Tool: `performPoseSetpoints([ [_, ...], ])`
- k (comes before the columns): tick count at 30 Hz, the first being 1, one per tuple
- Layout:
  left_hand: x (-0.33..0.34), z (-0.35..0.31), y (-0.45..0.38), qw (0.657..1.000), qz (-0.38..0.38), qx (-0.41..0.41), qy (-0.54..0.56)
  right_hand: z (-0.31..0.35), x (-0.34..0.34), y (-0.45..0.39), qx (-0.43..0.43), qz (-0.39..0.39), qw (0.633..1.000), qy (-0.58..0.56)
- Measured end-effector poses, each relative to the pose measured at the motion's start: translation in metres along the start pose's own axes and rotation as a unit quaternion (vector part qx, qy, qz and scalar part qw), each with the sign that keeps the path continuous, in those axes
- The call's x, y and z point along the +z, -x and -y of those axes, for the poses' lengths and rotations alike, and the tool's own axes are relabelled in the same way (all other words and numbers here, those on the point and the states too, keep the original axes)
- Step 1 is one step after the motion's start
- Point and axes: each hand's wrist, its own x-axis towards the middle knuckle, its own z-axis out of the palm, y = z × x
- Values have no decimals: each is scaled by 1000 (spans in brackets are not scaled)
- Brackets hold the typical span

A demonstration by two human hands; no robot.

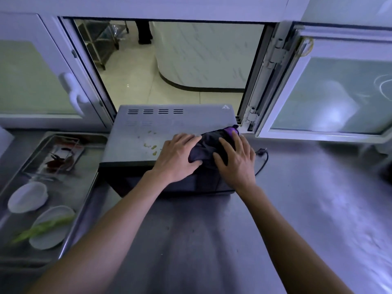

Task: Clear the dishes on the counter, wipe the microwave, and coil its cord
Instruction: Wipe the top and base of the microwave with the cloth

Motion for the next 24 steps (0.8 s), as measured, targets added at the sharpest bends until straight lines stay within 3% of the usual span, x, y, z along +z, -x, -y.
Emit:
performPoseSetpoints([
  [12,-11,46,34,998,-27,-50,21,45,28,-23,15,194,976,99],
  [24,-39,150,74,989,-59,-129,-50,139,72,-48,-24,235,967,92],
])
